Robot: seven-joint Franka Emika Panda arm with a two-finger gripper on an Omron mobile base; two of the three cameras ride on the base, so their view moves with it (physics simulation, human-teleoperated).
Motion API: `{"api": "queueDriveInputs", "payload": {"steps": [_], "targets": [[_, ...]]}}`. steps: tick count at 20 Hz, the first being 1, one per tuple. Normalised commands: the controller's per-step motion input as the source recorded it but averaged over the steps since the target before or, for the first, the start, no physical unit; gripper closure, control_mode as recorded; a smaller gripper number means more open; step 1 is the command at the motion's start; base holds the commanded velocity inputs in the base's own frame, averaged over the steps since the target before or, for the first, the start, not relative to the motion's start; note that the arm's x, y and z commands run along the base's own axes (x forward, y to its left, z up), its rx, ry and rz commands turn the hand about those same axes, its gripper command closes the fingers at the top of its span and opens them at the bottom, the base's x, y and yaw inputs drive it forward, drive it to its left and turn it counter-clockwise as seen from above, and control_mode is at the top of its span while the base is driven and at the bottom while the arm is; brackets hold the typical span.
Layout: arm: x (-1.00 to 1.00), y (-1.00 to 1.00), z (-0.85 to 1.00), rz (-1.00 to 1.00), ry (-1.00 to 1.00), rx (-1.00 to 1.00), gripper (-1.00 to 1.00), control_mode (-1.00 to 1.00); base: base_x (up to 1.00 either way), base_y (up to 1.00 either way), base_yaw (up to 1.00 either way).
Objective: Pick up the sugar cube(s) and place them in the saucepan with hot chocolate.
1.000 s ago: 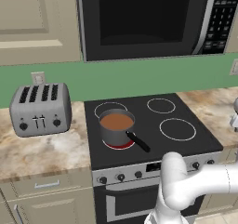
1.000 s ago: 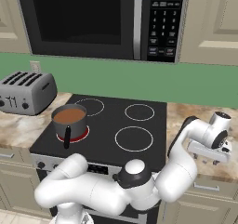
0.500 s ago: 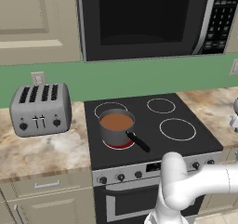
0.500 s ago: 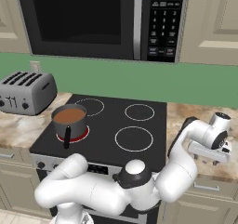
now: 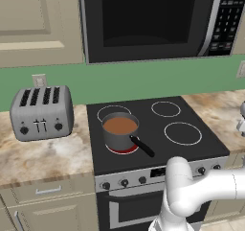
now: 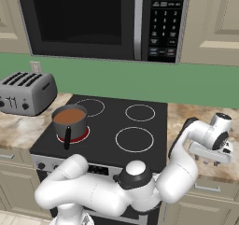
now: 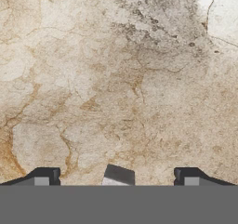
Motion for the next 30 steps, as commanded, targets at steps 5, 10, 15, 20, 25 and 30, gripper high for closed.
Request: {"api": "queueDriveInputs", "payload": {"steps": [5,10,15,20,25,30], "targets": [[-0.03,0.00,-0.06,0.00,0.00,0.00,1.00,-1.00,0.00,0.00,0.00],[0.00,0.00,0.00,0.00,0.00,0.00,1.00,-1.00,0.00,0.00,0.00],[0.00,0.00,0.00,0.00,0.00,0.00,1.00,-1.00,0.00,0.00,0.00],[0.00,0.00,0.00,0.00,0.00,0.00,1.00,-1.00,0.00,0.00,0.00],[0.00,-0.01,0.00,0.00,0.00,0.00,1.00,-1.00,0.00,0.00,0.00],[-0.12,0.00,0.24,0.00,-0.15,0.02,1.00,-1.00,0.00,0.00,0.00]]}}
